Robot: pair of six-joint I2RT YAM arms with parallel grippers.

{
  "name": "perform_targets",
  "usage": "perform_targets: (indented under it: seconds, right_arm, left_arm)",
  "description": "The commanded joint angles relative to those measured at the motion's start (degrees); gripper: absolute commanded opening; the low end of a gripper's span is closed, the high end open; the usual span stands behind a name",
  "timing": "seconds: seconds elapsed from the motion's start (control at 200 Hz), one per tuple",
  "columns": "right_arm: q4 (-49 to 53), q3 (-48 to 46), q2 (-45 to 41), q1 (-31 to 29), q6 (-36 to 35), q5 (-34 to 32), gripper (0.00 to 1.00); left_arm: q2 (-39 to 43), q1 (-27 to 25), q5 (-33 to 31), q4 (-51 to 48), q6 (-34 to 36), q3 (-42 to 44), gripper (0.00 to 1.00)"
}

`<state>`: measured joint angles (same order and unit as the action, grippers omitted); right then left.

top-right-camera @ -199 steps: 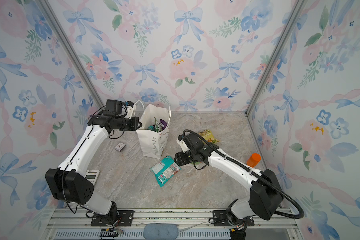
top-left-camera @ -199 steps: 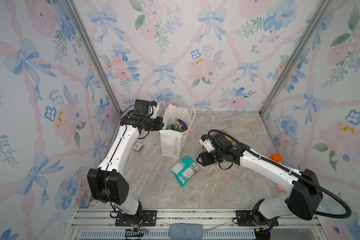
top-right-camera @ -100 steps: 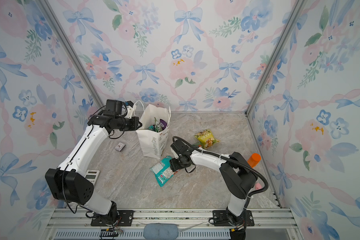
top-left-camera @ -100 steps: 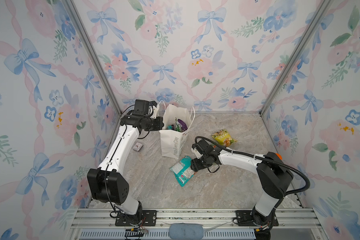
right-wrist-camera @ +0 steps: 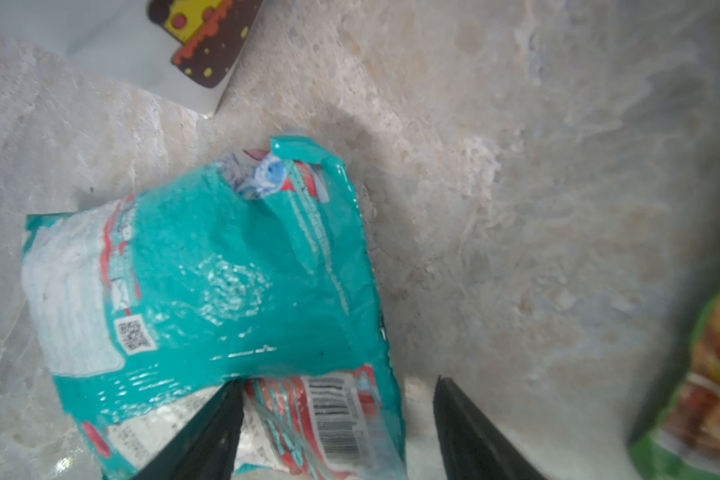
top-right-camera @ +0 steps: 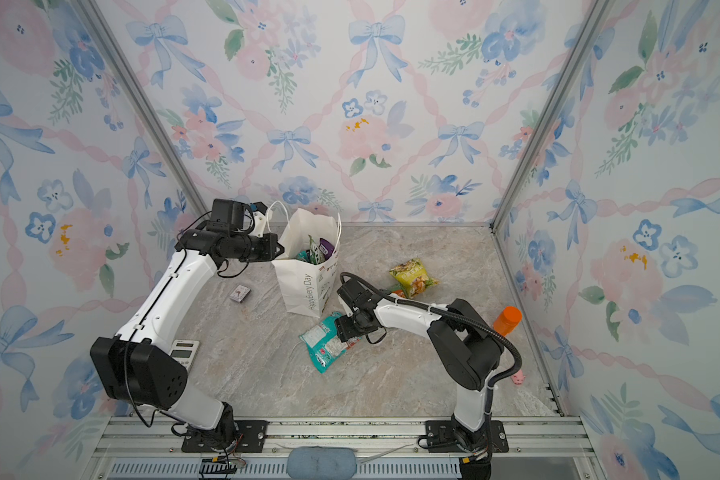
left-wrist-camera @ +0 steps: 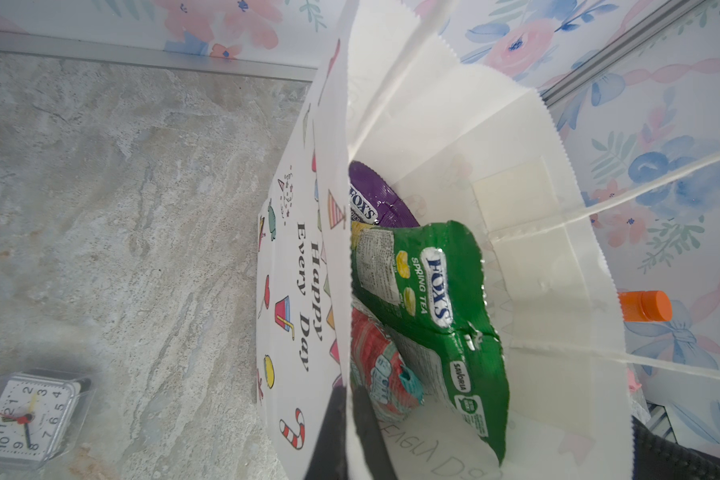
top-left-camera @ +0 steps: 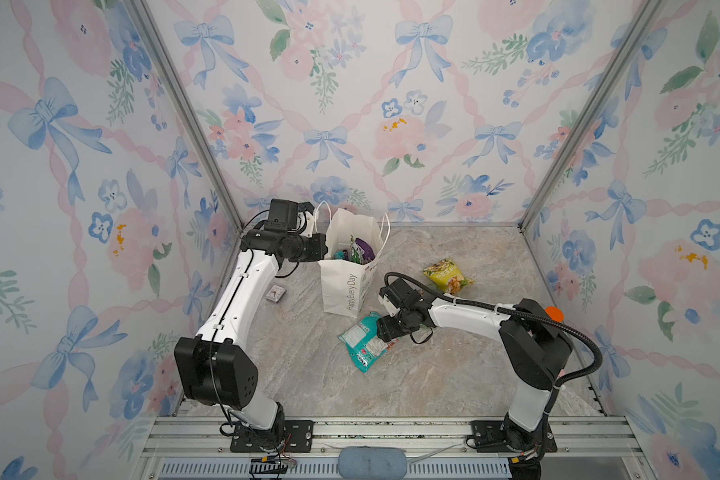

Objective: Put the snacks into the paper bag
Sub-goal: 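Close the right gripper on the teal bag's edge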

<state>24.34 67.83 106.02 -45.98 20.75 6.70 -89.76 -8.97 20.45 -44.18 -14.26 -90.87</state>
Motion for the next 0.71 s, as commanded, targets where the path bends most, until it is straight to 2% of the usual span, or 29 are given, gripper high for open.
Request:
perform_targets:
  seconds: [0.0,0.105,0.46,0.61,0.7]
  right_arm:
    - [-1.45,0.26,1.84,-0.44,-0.46,0.90,0.73]
    - [-2.16,-0.36,2.53,-0.19,-0.12,1.50,0.66]
    - [-4.20,-1.99,1.98,1.10,0.59,3.48,0.14]
    - [-3.99,-2.00,1.39,1.42,0.49,3.76,0.00]
    - [-3.51,-2.09,0.23,1.58,0.43,3.18,0.00]
  left_arm:
    - [-0.40,-0.13,0.68,2.19,-0.42,0.34,0.00]
    - [-0.48,-0.13,0.73,2.17,-0.42,0.35,0.00]
    - [-0.51,-0.12,0.88,2.25,-0.42,0.37,0.00]
    - [-0.49,-0.11,0.78,2.18,-0.42,0.38,0.00]
    - [-0.55,-0.09,0.73,2.17,-0.44,0.34,0.00]
